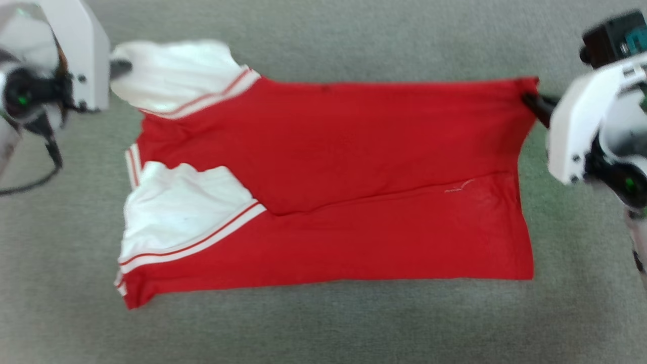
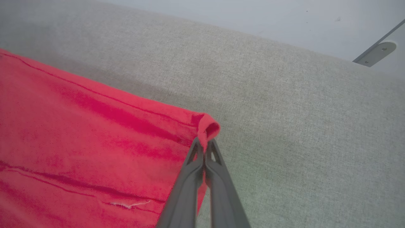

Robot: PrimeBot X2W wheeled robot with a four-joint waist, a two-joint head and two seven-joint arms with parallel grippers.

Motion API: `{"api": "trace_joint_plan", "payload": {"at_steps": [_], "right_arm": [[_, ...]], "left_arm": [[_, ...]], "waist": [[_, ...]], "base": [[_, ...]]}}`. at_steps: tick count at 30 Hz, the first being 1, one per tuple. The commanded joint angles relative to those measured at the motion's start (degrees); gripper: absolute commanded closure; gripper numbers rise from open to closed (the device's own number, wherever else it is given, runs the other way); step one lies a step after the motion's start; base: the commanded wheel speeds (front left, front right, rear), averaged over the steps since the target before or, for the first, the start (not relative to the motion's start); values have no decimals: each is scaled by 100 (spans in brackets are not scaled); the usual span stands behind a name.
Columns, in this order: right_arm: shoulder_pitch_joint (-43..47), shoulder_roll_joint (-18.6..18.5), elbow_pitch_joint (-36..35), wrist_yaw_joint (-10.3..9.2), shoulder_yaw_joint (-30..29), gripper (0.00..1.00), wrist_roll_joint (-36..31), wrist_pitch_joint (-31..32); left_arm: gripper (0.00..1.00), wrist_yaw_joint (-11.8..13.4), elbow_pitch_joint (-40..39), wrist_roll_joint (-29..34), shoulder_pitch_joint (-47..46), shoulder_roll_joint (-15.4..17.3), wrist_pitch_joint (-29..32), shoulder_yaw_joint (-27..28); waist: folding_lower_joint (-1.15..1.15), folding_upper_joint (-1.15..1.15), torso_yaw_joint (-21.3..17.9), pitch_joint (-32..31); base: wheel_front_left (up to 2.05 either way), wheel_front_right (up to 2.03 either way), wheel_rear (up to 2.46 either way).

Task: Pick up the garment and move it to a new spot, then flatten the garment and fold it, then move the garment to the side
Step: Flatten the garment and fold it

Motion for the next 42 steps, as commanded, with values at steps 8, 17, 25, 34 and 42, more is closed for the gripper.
{"api": "trace_joint_plan", "payload": {"at_steps": [8,17,25,34,42], "right_arm": [[1357,-250,-1029,-9,-685,100,111,703],[2464,34,-1429,-9,-1206,100,-72,1191],[2650,226,-1280,-9,-1064,43,-133,1244],[2770,217,-1350,-9,-1133,0,33,1211],[2909,480,-1211,-9,-1620,0,7,1287]], "left_arm": [[100,840,-2040,-323,1120,848,286,-132],[100,1856,-4037,-570,2263,1613,208,-394],[55,1729,-3712,-593,2772,1321,-240,-477],[0,1535,-3396,-530,3005,1164,-925,-358],[0,1480,-3462,-176,3485,1262,-2477,-116]], "waist": [[0,0,425,-450],[0,0,530,-545],[0,0,502,-713],[0,0,519,-1064],[0,0,583,-1369]], "base": [[0,0,0],[0,0,0],[0,0,0],[0,0,0],[0,0,0]]}}
